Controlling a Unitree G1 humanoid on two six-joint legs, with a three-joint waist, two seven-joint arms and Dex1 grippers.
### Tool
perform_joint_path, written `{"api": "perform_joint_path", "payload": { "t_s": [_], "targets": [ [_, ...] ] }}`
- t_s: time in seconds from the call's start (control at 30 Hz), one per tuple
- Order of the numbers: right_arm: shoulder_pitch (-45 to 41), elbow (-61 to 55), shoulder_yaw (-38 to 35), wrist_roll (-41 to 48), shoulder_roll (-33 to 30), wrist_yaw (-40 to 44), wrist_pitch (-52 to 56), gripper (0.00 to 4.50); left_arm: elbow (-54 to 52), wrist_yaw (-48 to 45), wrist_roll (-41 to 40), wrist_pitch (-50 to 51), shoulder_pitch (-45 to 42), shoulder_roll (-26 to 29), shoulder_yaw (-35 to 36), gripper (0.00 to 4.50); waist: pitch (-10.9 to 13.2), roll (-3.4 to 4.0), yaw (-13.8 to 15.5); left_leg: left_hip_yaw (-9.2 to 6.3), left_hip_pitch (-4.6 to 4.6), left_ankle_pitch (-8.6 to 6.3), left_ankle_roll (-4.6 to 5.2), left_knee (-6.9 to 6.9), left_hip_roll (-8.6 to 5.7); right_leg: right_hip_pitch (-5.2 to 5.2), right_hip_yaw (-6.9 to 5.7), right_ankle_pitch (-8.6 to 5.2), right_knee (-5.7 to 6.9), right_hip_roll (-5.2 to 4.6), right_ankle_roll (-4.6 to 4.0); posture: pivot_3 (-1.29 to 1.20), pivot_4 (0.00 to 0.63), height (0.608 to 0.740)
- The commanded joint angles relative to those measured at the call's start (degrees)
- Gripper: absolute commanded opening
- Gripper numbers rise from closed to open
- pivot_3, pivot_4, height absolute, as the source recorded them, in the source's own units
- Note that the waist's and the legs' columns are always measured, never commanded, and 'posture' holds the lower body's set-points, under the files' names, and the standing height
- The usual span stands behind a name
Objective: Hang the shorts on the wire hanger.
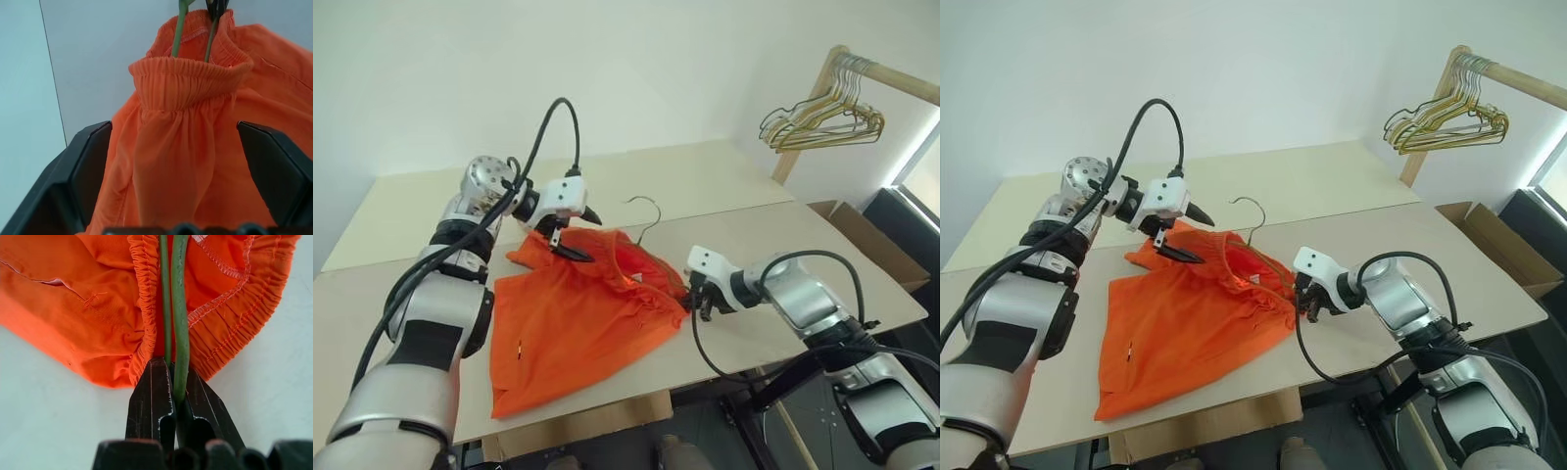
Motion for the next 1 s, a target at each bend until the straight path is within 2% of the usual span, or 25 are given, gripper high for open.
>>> {"api": "perform_joint_path", "payload": {
  "t_s": [0.03, 0.07, 0.43, 0.53, 0.73, 1.0],
  "targets": [
    [-1.97, -1.51, -0.4, -0.71, 0.52, -0.36, -0.87, 0.0, 0.68, 2.22, 2.4, -0.86, -2.49, -0.14, -0.71, 2.96, 0.0, 0.0, 0.01, -0.01, -0.01, 0.0, 0.0, 0.0, 0.0, 0.0, 0.0, 0.0, 0.0, 0.0, 0.0, -0.1, 0.0, 0.74],
    [-1.94, -1.81, -0.21, -0.99, 0.47, -0.37, -0.99, 0.0, 1.03, 2.69, 2.97, -0.31, -2.57, -0.37, -0.89, 2.68, 0.0, 0.0, 0.02, -0.01, -0.01, 0.0, 0.0, 0.0, 0.0, 0.0, 0.0, 0.0, 0.0, 0.0, 0.0, -0.1, 0.0, 0.74],
    [-1.42, -3.21, 0.35, -3.69, 0.29, -1.32, -2.37, 0.0, 3.22, 3.7, 5.66, 1.09, -2.61, -2.32, -0.9, 2.68, 0.0, 0.0, -0.15, -0.04, -0.08, 0.0, 0.0, 0.02, 0.0, -0.05, -0.02, 0.0, 0.01, 0.0, 0.0, -0.12, 0.0, 0.74],
    [-1.36, -3.26, 0.14, -3.61, 0.4, -1.42, -2.05, 0.0, 3.45, 2.68, 6.56, 0.42, -2.33, -2.03, -1.49, 2.12, 0.0, 0.0, -0.21, -0.05, -0.07, 0.0, 0.0, 0.02, 0.0, -0.04, -0.02, 0.0, 0.02, 0.0, 0.0, -0.12, 0.0, 0.74],
    [-1.78, -2.78, -0.53, -3.09, 0.78, -1.56, -1.24, 0.0, 3.94, 6.07, 8.87, 0.21, -1.96, -1.9, -2.24, 0.16, 0.0, 0.0, -0.19, -0.06, -0.08, 0.0, 0.0, 0.03, -0.01, -0.04, -0.03, 0.0, 0.02, 0.0, 0.0, -0.12, 0.0, 0.74],
    [-1.51, -2.1, -2.58, -2.33, 2.66, -3.36, -2.56, 0.0, 4.62, 9.68, 10.78, -0.36, -1.76, -1.13, -2.76, 0.08, 0.0, 0.0, -0.31, -0.1, -0.08, 0.0, 0.0, 0.03, -0.01, -0.04, -0.04, 0.0, 0.04, 0.0, 0.0, -0.12, 0.0, 0.74]
  ]
}}
